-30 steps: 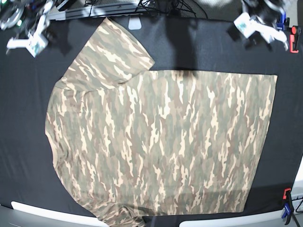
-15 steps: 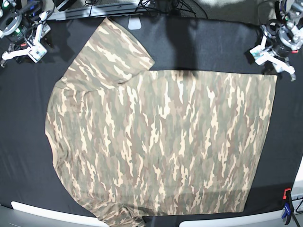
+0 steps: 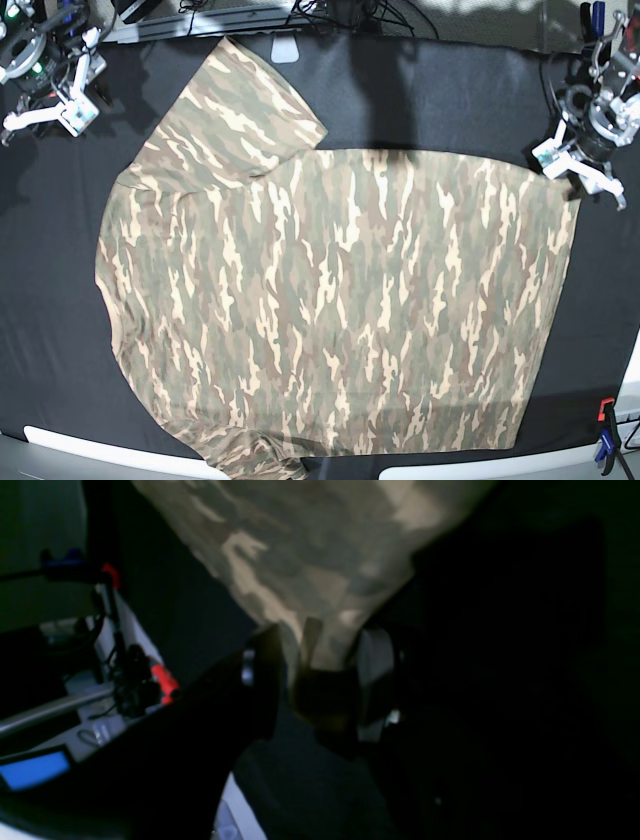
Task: Layout the t-shirt on the table in an organized manner, then fold the t-shirt properly
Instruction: 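Move both grippers down toward the shirt's collar-side corners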
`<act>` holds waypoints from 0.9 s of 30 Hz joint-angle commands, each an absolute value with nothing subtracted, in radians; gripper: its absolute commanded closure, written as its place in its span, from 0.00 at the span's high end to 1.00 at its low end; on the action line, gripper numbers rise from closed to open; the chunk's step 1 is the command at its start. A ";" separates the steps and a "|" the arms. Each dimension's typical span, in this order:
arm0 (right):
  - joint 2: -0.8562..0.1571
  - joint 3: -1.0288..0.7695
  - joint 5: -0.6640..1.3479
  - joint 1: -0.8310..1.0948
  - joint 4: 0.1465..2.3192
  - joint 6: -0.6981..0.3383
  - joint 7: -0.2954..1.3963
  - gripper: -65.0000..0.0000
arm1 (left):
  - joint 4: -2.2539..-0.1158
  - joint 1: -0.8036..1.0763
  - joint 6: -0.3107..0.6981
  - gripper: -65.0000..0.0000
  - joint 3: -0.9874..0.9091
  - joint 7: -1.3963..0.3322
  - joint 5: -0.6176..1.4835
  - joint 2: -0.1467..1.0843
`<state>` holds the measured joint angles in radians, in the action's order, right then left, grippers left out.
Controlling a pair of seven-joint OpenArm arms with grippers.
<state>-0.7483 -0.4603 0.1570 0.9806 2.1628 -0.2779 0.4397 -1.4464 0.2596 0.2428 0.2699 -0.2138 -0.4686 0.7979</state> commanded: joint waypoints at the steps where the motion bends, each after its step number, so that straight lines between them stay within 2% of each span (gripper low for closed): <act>1: -0.762 -0.471 0.156 0.974 2.178 -0.273 0.427 0.44 | -1.436 0.255 0.262 0.34 0.271 -0.239 -0.471 0.815; 5: -0.762 -0.471 0.155 0.943 2.178 -0.273 0.427 0.44 | -1.425 0.252 0.262 0.30 0.272 -0.233 -0.471 0.815; 7: -0.763 -0.471 0.155 0.939 2.178 -0.274 0.427 0.44 | -1.425 0.252 0.263 0.18 0.272 -0.212 -0.471 0.815; 9: -0.763 -0.471 0.154 0.939 2.178 -0.313 0.427 0.44 | -1.425 0.252 0.263 0.03 0.272 -0.197 -0.471 0.815; 10: -0.764 -0.471 0.141 0.939 2.178 -0.348 0.427 0.44 | -1.425 0.252 0.263 0.00 0.272 -0.188 -0.471 0.815; 12: -0.765 -0.471 0.086 0.939 2.178 -0.430 0.407 0.44 | -1.425 0.252 0.263 0.00 0.272 -0.185 -0.466 0.815; 20: -0.765 -0.462 -0.212 0.939 2.172 -0.587 0.178 0.44 | -1.425 0.252 0.263 0.00 0.272 -0.163 -0.410 0.815; 24: -0.765 -0.405 -0.469 0.909 2.130 -0.577 0.072 0.44 | -1.425 0.252 0.263 0.00 0.272 -0.166 -0.410 0.815; 27: -0.765 -0.321 -0.581 0.855 2.072 -0.525 0.067 0.44 | -1.425 0.252 0.263 0.00 0.272 -0.167 -0.411 0.815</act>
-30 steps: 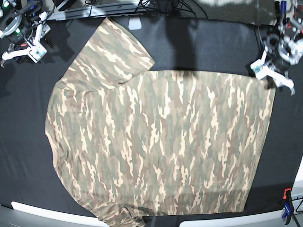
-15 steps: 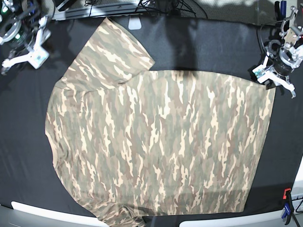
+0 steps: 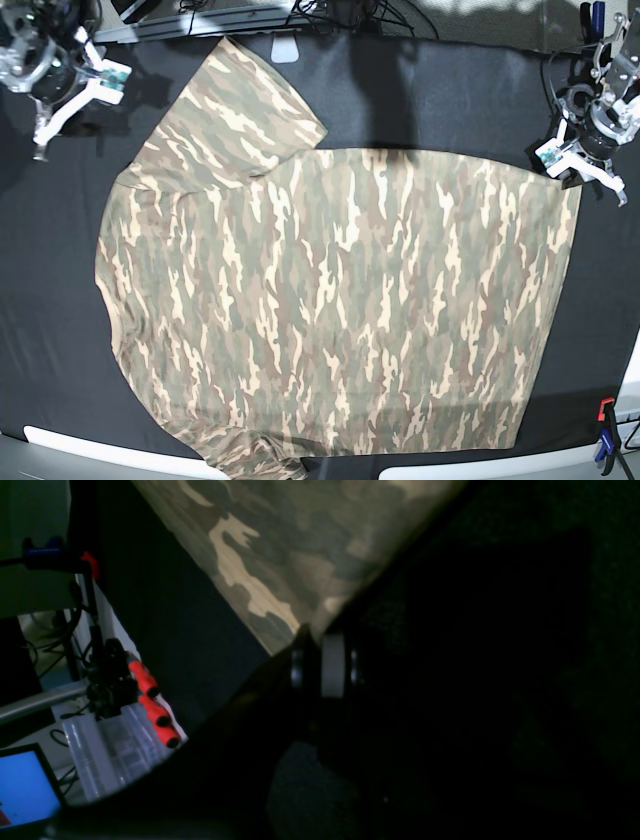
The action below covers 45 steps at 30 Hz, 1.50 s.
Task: Layout the t-shirt on the table in an organized manner, then fold the t-shirt properly
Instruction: 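Move both grippers down toward the shirt's collar-side corners, then grasp the shirt's shoulder edges with both grippers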
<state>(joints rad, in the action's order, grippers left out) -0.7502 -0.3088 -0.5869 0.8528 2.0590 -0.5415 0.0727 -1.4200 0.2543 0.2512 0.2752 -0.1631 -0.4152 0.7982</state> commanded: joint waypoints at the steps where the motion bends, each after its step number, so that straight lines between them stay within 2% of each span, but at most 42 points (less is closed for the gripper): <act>1: -0.765 -0.284 -0.616 0.834 2.049 -0.510 0.066 0.44 | -1.425 0.252 0.263 0.00 0.272 -0.167 -0.411 0.815; 8: -0.765 0.000 -0.825 0.671 1.906 -0.386 0.068 0.44 | -1.425 0.252 0.263 0.00 0.272 -0.167 -0.418 0.815; 16: -0.762 0.192 -0.839 0.522 1.855 -0.382 0.112 0.44 | -1.425 0.252 0.262 0.00 0.272 -0.167 -0.418 0.815; 23: -0.756 0.263 -0.838 0.432 1.808 -0.381 0.136 0.43 | -1.425 0.252 0.262 0.00 0.272 -0.166 -0.418 0.815; 30: -0.756 0.263 -0.800 0.427 1.808 -0.381 0.136 0.18 | -1.425 0.252 0.262 0.00 0.272 -0.155 -0.418 0.815; 33: -0.756 0.263 -0.800 0.427 1.808 -0.380 0.137 0.00 | -1.425 0.252 0.263 0.00 0.272 -0.155 -0.418 0.815; 39: -0.760 0.263 -0.641 0.433 1.814 -0.215 0.170 0.00 | -1.427 0.255 0.262 0.00 0.272 -0.159 -0.392 0.816; 43: -0.811 0.263 -0.519 0.456 1.830 -0.189 0.247 0.00 | -1.436 0.282 0.260 0.00 0.269 -0.160 -0.294 0.822; 45: -0.840 0.262 -0.521 0.503 1.842 -0.176 0.257 0.00 | -1.460 0.316 0.240 0.00 0.269 -0.160 -0.262 0.836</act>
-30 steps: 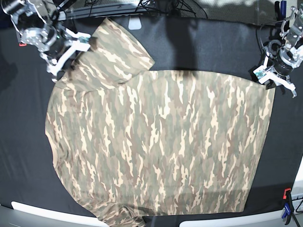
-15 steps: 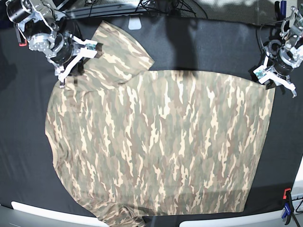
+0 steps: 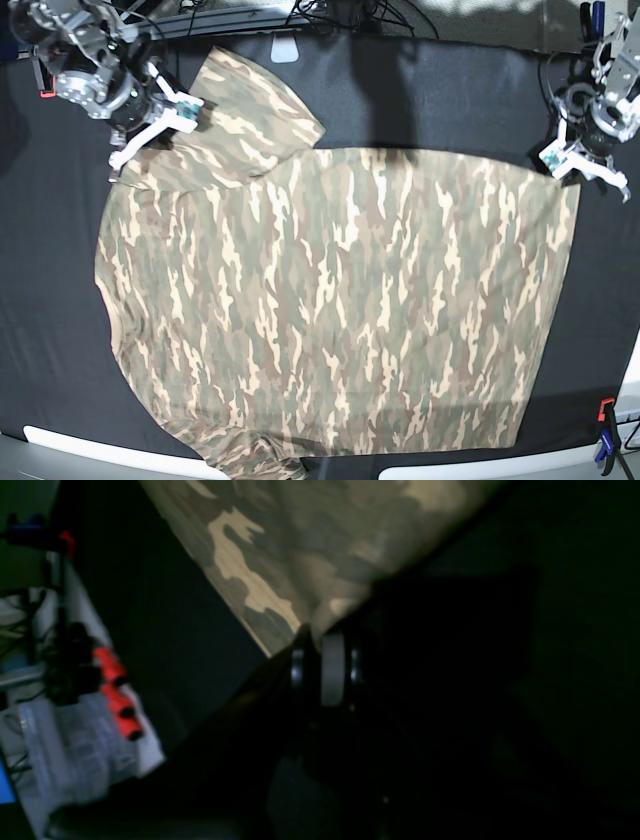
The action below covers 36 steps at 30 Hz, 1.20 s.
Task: Layout the t-shirt on the table in an organized manner, then fold the t-shirt properly
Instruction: 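Grasp the shirt's shoulder edges with both grippers, then lift the shirt with both grippers and pull it toward the robot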
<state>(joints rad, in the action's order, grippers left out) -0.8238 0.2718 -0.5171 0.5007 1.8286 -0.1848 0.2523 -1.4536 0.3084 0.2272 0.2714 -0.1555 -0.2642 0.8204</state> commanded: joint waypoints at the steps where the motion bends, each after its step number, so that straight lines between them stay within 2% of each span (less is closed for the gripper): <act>1: -0.847 0.261 -0.532 0.533 1.846 -0.162 0.269 0.00 | -1.476 0.337 0.213 0.00 0.269 -0.160 -0.258 0.844; 8: -0.847 0.260 -0.720 0.753 1.877 0.017 0.336 0.00 | -1.602 0.498 0.061 0.00 0.265 -0.216 -0.260 0.871; 11: -0.846 0.240 -0.773 0.840 1.898 0.096 0.373 0.00 | -1.636 0.555 0.051 0.00 0.247 -0.215 -0.260 0.871; 19: -0.839 0.096 -0.789 1.064 1.997 0.170 0.371 0.00 | -1.743 0.730 0.051 0.00 0.116 -0.201 -0.260 0.870; 22: -0.840 0.061 -0.754 1.060 2.029 0.207 0.371 0.00 | -1.777 0.745 0.052 0.00 0.080 -0.178 -0.260 0.869; 25: -0.840 0.059 -0.688 1.023 2.035 0.179 0.366 0.00 | -1.806 0.738 0.052 0.00 0.078 -0.178 -0.259 0.866; 26: -0.841 0.059 -0.646 1.008 2.034 0.126 0.367 0.07 | -1.814 0.737 0.052 0.00 0.077 -0.178 -0.260 0.862; 28: -0.840 0.059 -0.587 0.981 2.032 0.005 0.367 0.33 | -1.823 0.737 0.052 0.00 0.078 -0.176 -0.260 0.858; 29: -0.840 0.060 -0.583 0.970 2.028 -0.031 0.350 0.42 | -1.827 0.737 0.052 0.00 0.078 -0.176 -0.260 0.858; 30: -0.841 0.068 -0.584 0.957 2.024 -0.036 0.327 0.46 | -1.828 0.737 0.052 0.00 0.077 -0.178 -0.260 0.859; 36: -0.842 0.173 -0.614 0.833 1.962 -0.036 0.315 0.46 | -1.828 0.737 0.052 0.00 0.077 -0.178 -0.260 0.859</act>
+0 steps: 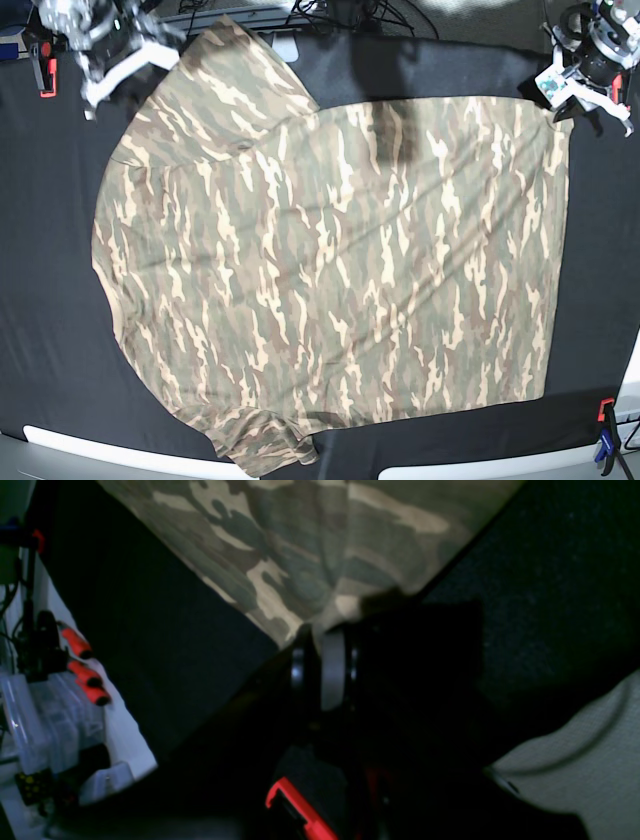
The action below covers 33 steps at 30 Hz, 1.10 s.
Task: Layout the t-shirt on the table in an organized manner, then fold the t-shirt properly
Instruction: 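Lift the shirt with both grippers and pull it toward the robot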
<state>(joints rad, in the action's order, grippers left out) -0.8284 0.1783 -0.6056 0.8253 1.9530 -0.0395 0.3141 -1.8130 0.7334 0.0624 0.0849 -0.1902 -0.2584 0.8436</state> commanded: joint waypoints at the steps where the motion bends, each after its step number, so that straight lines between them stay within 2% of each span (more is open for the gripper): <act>1: -0.842 0.198 -0.632 0.810 1.944 -0.036 0.314 0.46 | -1.828 0.737 0.052 0.00 0.077 -0.178 -0.260 0.859; 10: -0.836 0.410 -0.681 0.632 1.827 -0.025 0.340 0.46 | -1.828 0.737 0.052 0.00 0.077 -0.178 -0.260 0.859; 18: -0.788 0.487 -0.670 0.536 1.826 -0.022 0.343 0.45 | -1.828 0.737 0.052 0.00 0.078 -0.178 -0.260 0.859; 25: -0.773 0.491 -0.670 0.532 1.826 -0.023 0.360 0.29 | -1.828 0.737 0.052 0.00 0.077 -0.178 -0.260 0.859; 27: -0.773 0.491 -0.670 0.532 1.826 -0.023 0.373 0.18 | -1.828 0.737 0.052 0.00 0.077 -0.178 -0.260 0.859; 29: -0.773 0.491 -0.672 0.532 1.826 -0.023 0.384 0.00 | -1.828 0.737 0.052 0.00 0.077 -0.178 -0.260 0.859; 31: -0.773 0.491 -0.682 0.532 1.826 -0.005 0.384 0.00 | -1.828 0.737 0.052 0.00 0.078 -0.178 -0.260 0.859; 33: -0.774 0.491 -0.682 0.534 1.827 0.083 0.391 0.00 | -1.828 0.737 0.052 0.00 0.077 -0.178 -0.260 0.859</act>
